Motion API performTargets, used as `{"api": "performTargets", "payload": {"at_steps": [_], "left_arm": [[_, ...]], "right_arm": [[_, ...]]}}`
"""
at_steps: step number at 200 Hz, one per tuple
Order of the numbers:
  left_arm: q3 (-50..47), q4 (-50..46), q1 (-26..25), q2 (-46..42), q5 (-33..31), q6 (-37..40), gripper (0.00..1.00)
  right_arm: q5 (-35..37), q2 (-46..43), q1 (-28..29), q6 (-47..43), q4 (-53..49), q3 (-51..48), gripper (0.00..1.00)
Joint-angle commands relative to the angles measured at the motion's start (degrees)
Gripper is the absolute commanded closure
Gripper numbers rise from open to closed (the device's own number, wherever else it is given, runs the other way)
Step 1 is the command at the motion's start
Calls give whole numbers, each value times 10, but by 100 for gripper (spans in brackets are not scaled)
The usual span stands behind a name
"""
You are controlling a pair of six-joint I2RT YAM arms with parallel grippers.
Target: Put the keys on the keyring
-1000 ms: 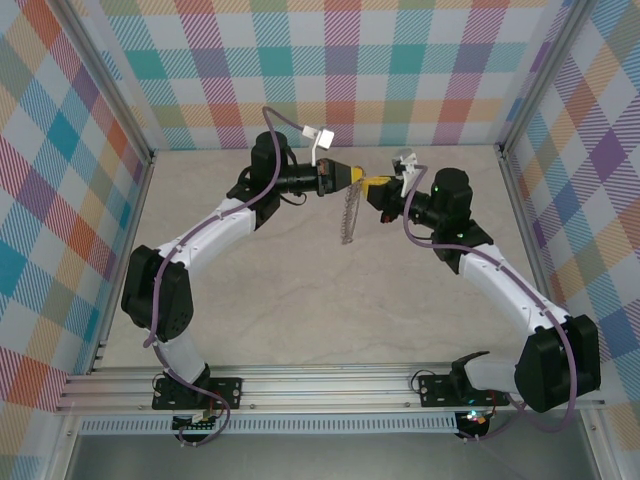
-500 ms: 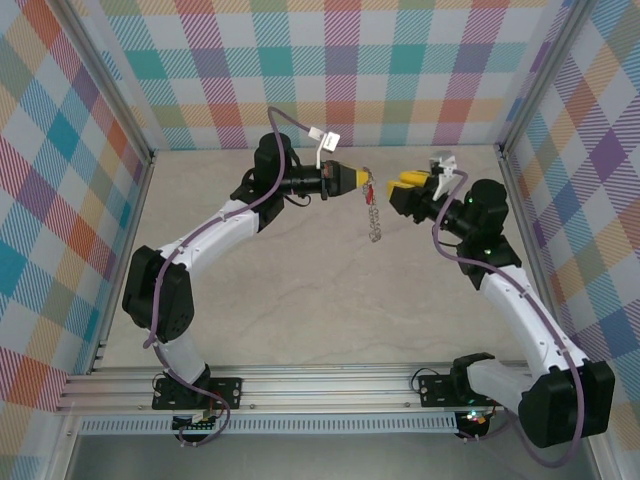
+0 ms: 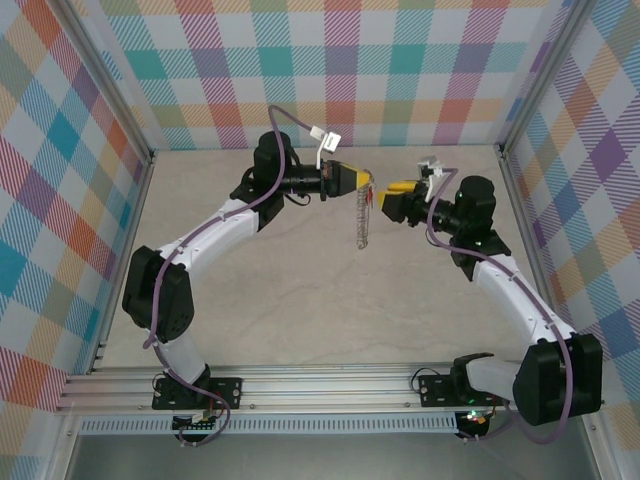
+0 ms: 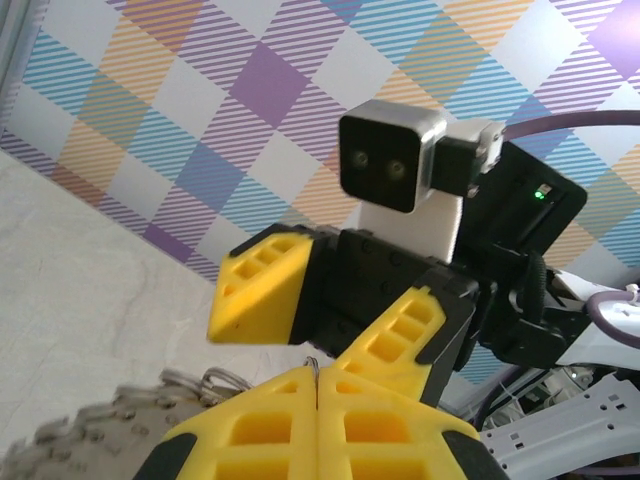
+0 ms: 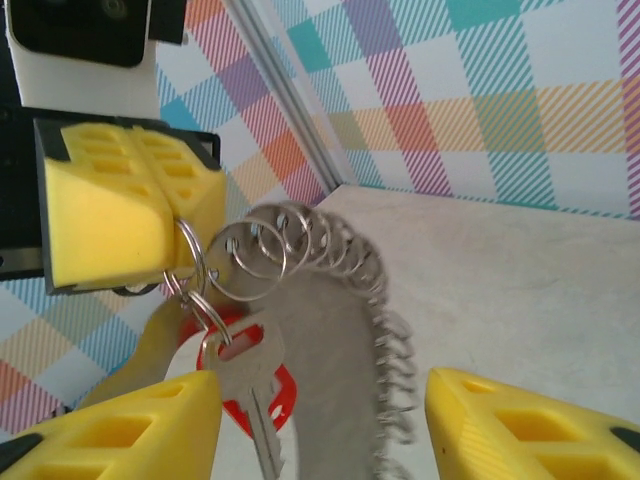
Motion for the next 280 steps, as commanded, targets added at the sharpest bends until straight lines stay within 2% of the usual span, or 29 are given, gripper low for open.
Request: {"api": "performTargets", "payload": {"at_steps": [1,59,188,200,263,280], "left_arm": [[21,14,-2,-16,14,12,100],[22,14,-2,-16,18,12,100],[12,23,-3,-20,15,6,100],[10,24,-3,-19,14,6,100],[5,26,-3,-19,3,6,100],[5,27,-3,-19,-1,5,100]], "right_arm": [[-30,-7,9,7,25,-11,40],[5,-5,45,0,27,-24,35],[79,39,67,-1,60,9,43],[83,39,68,-4,58,12,46],[80,9,70,-43,-6,12,82],[81,-1,70,-54,-31,14,88]]}}
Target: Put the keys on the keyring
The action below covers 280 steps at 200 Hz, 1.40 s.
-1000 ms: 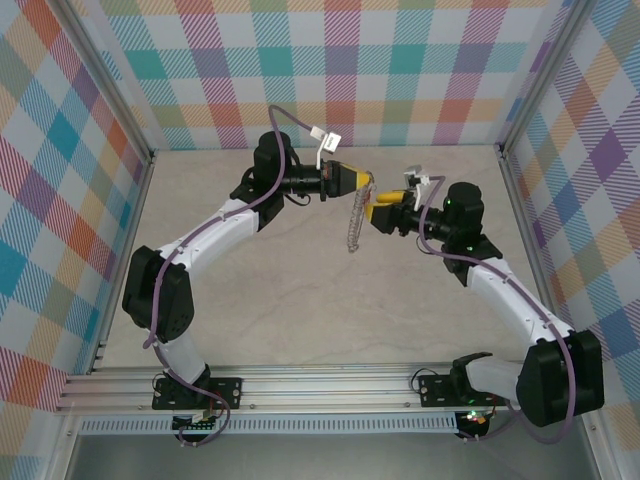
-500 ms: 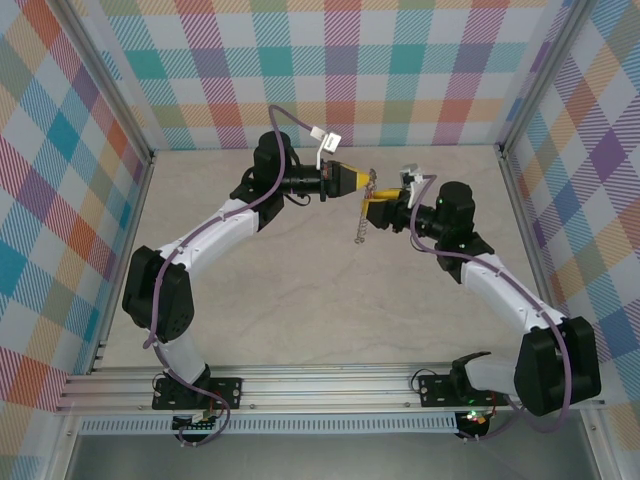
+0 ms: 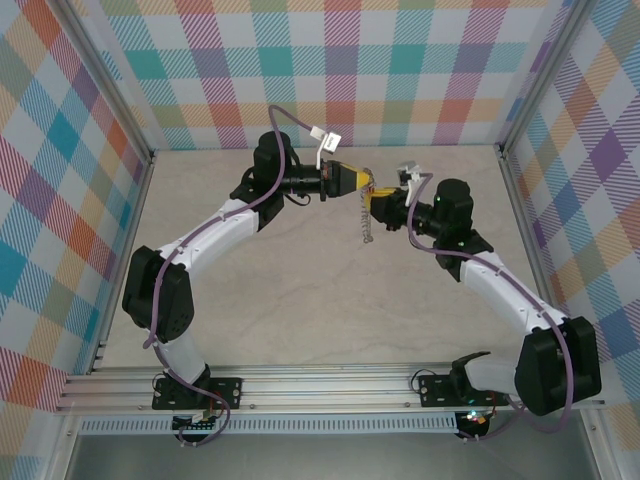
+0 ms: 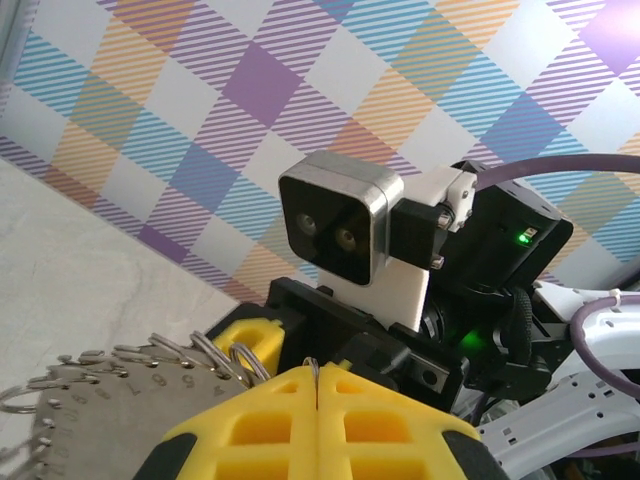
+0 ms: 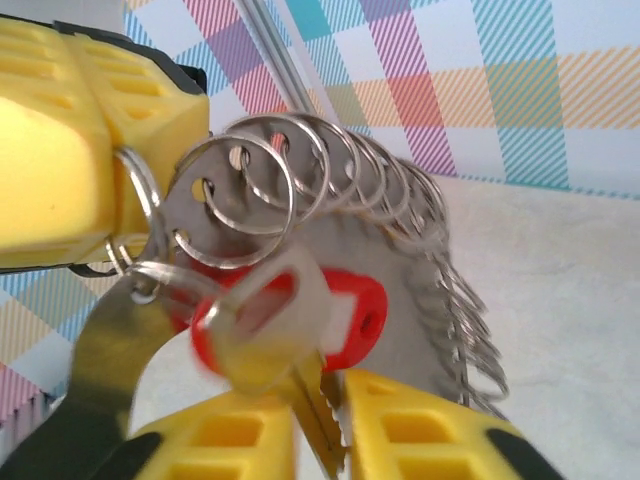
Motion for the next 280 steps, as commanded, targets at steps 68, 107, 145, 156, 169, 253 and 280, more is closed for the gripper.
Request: {"api": "performTargets", "payload": {"at_steps": [68,107,145,156,169,253,280], "left_arm": [[6,19,1,-18,-10,7,100],[9,17,1,-17,-7,7,100],[9,15,1,-18,-6,7,100],[9,14,1,-17,-5,7,100],[9,13,1,-16,-5,7,100],[9,5,1,-13,-9,10,100],[10,4,1,-11,-8,11,100]], "right_arm": [[28,-51,3,-82,-159,45,100],[43,-51,4,-101,-201,59,100],[72,-57,10,-111,-213,66,100],[79,-57,12,-114,-214,70,100],[92,-58,15,-118,-216,74,100],[172,-70,57,-158,-201,83,100],[204,-74,60,-164,-193,81,100]]}}
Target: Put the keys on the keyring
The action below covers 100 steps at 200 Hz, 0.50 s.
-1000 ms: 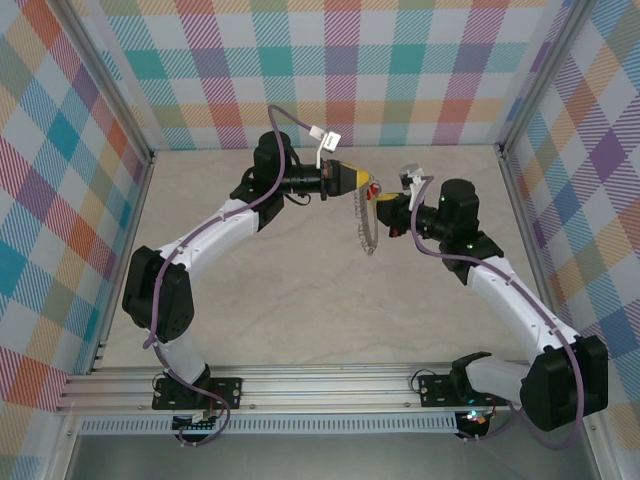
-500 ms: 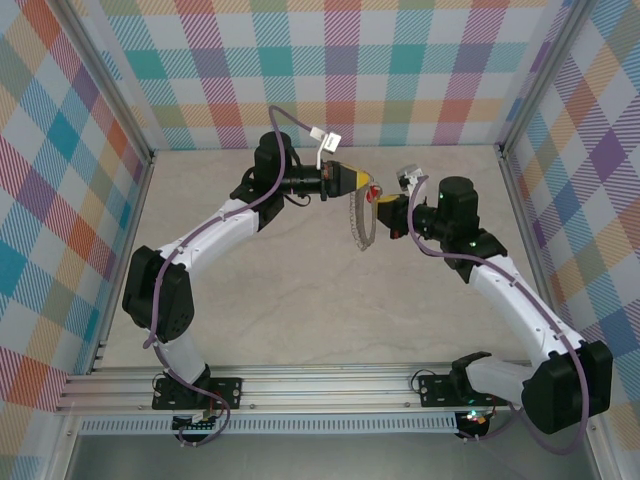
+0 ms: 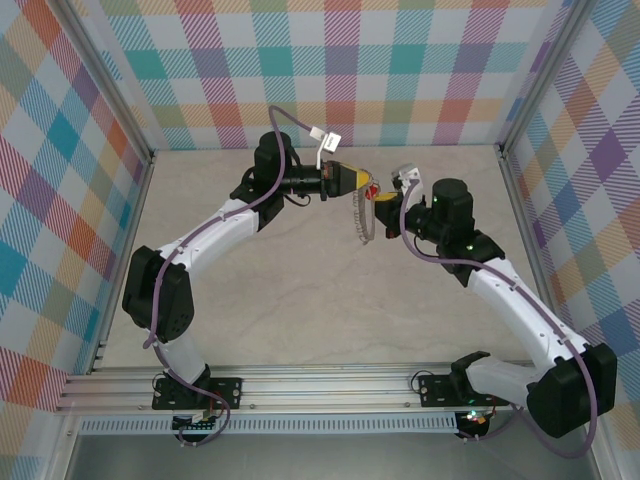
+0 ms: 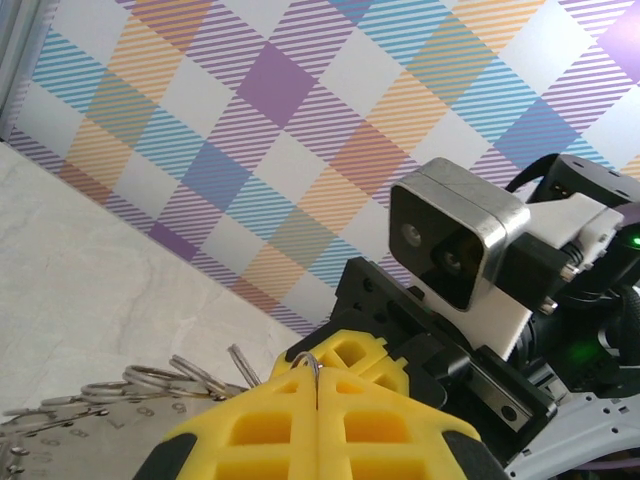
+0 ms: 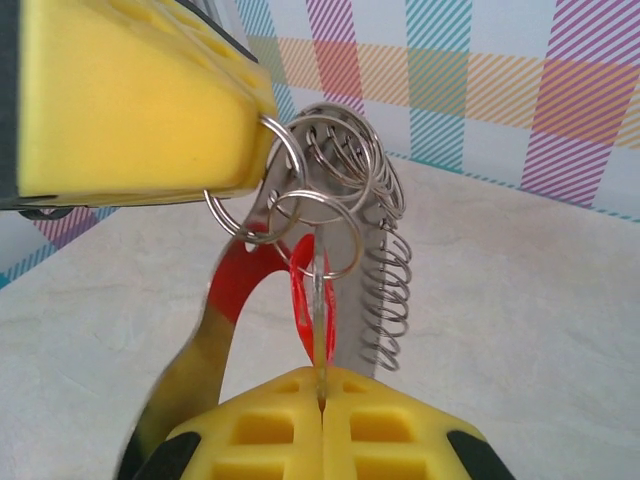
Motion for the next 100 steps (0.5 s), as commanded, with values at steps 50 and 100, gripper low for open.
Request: {"api": "performTargets", "payload": {"at_steps": [50,100], "left_arm": [[8,17,1,-12,3,11,100],[8,18,1,-12,6,9,100]], "right_arm": [[75,-12,5,-32,8,30,100],[69,-9,5,-35,11,39,100]]}}
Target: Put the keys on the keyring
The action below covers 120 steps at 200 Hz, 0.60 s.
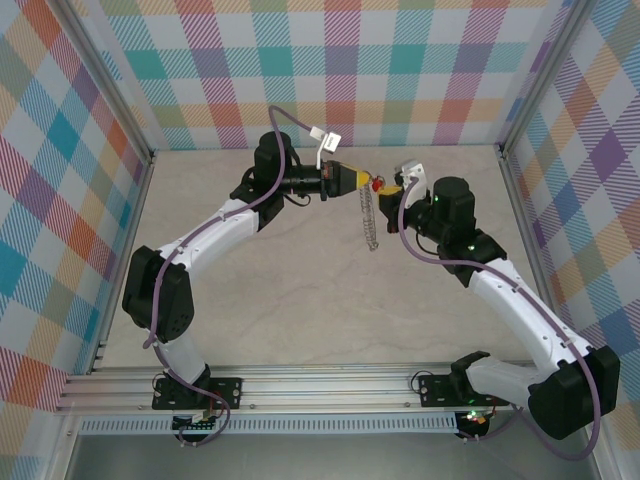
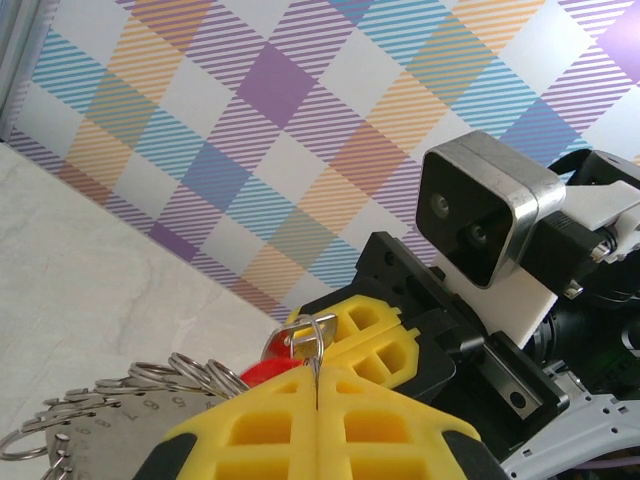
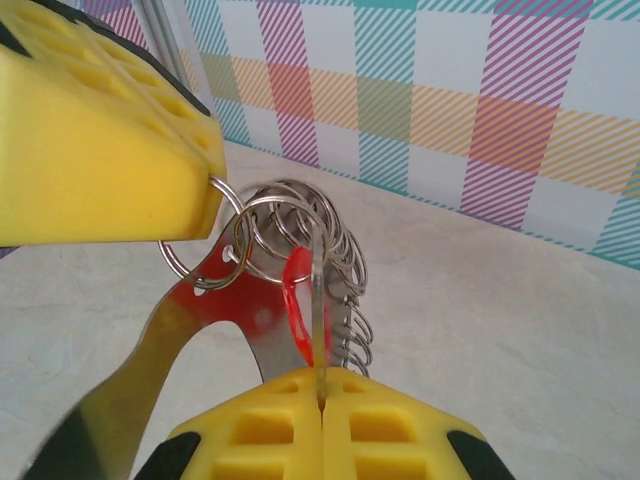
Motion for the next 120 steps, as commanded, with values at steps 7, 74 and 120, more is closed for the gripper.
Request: {"api": "performTargets", "payload": {"at_steps": [7,74,120], "left_arm": [[8,17,1,-12,6,9,100],[7,19,1,-12,8,9,100],[4,21,1,-15,7,8,100]], "right_arm": [[5,-3,3,-11,12,27,100],[-29,18,8,-4,17,47,100],[-12,26,8,-11,16,46,100]]}}
